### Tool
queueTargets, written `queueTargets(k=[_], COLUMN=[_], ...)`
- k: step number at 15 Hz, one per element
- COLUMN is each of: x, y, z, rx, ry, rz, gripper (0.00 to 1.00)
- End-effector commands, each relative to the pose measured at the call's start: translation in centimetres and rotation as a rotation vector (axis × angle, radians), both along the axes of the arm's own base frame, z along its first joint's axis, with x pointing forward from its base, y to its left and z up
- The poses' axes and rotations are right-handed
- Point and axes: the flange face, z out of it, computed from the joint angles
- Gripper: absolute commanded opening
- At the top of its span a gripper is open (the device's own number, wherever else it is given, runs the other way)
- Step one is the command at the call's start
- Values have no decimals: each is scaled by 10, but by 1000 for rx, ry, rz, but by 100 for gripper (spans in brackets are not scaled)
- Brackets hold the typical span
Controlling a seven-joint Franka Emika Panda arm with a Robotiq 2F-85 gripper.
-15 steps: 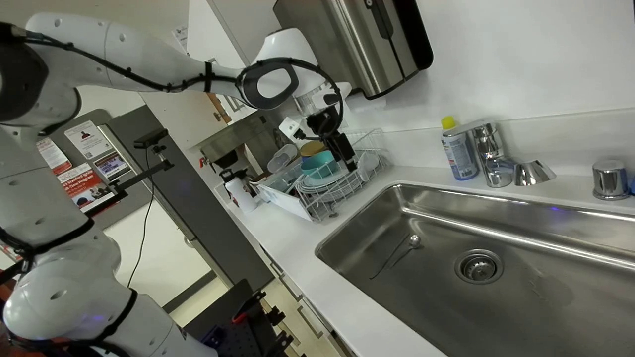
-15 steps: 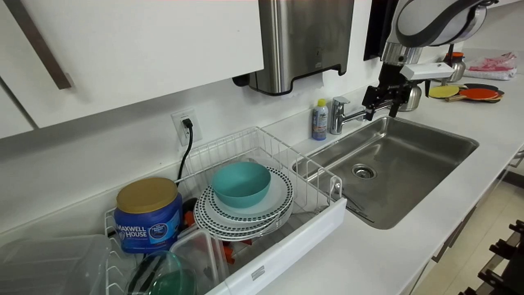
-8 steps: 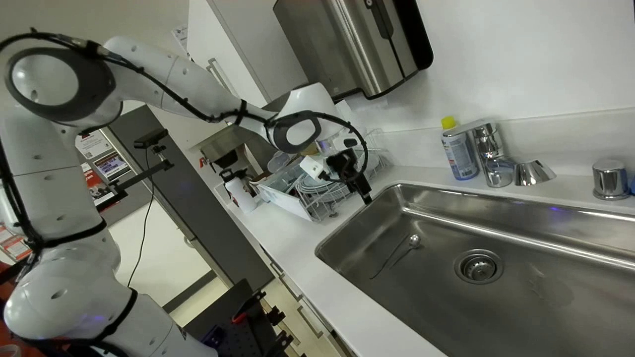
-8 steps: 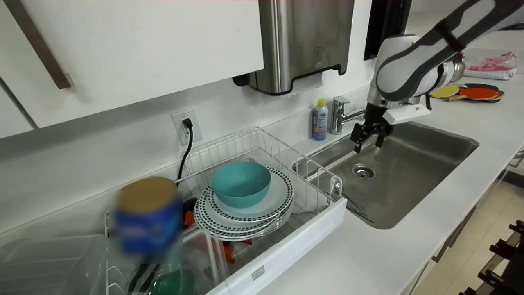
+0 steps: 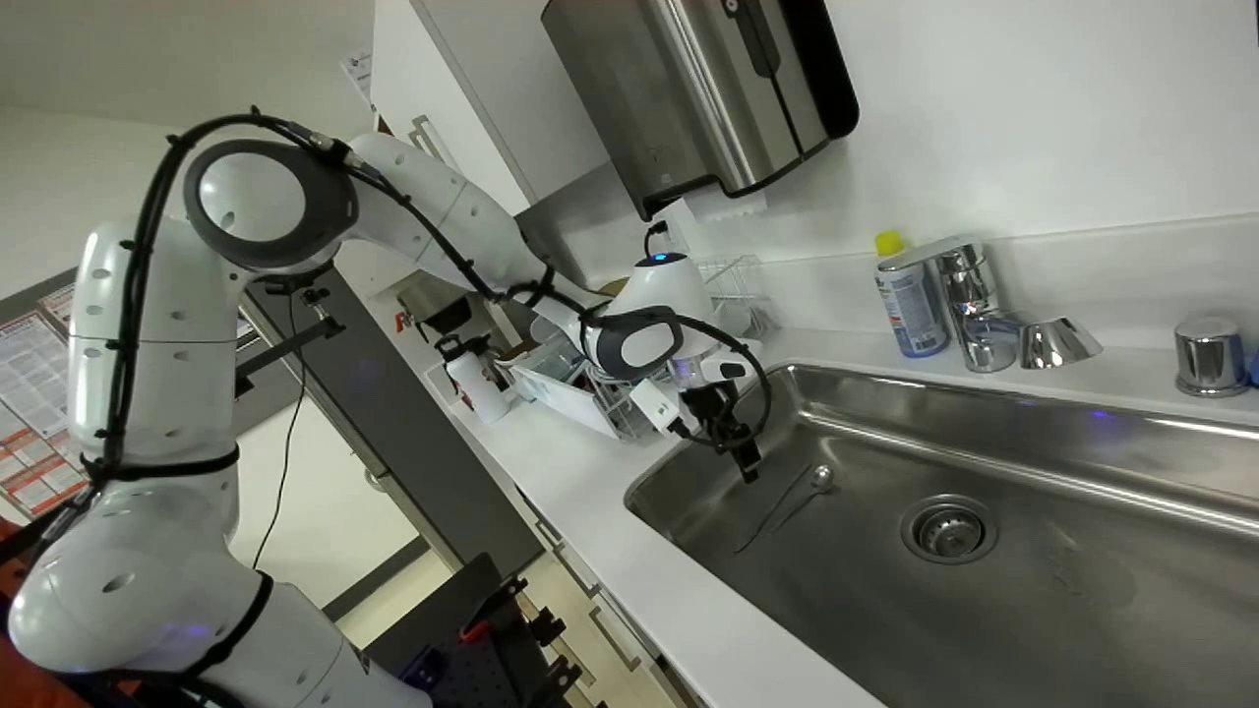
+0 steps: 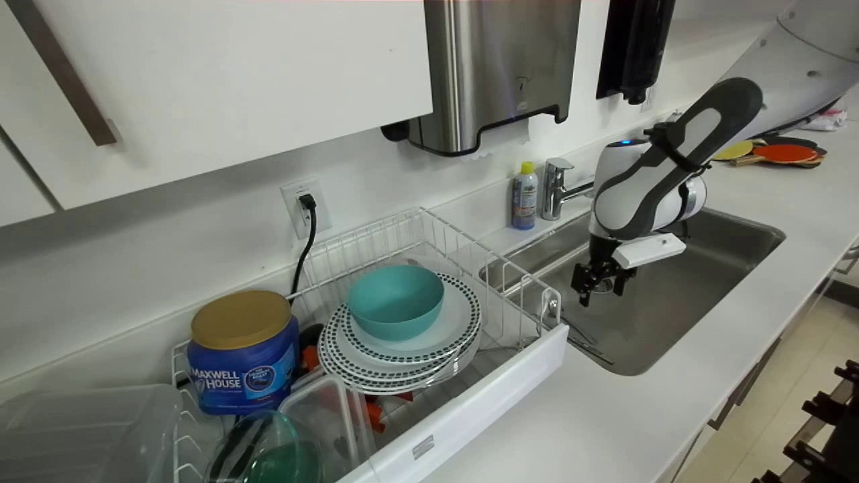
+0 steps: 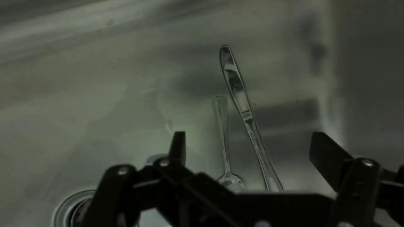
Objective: Move the spoon from the sink to the blue bowl in the dish drainer
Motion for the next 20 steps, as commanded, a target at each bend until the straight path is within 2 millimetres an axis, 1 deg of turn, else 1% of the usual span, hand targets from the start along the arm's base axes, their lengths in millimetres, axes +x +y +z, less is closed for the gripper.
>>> queueTargets(k=[1, 5, 6, 9, 15, 18, 19, 20], x=[3, 8, 11, 19, 33, 40, 42, 44], y=[1, 1, 3, 3, -5, -2, -2, -1], z=[-2, 2, -2, -21, -70, -89, -93, -96], rx=[2, 5, 3, -18, -38, -39, -44, -48], ry=[4, 3, -5, -38, -73, -59, -56, -55], rz=[2, 2, 12, 25, 21, 21, 21, 22], gripper=[100, 100, 100, 100, 100, 100, 99, 94])
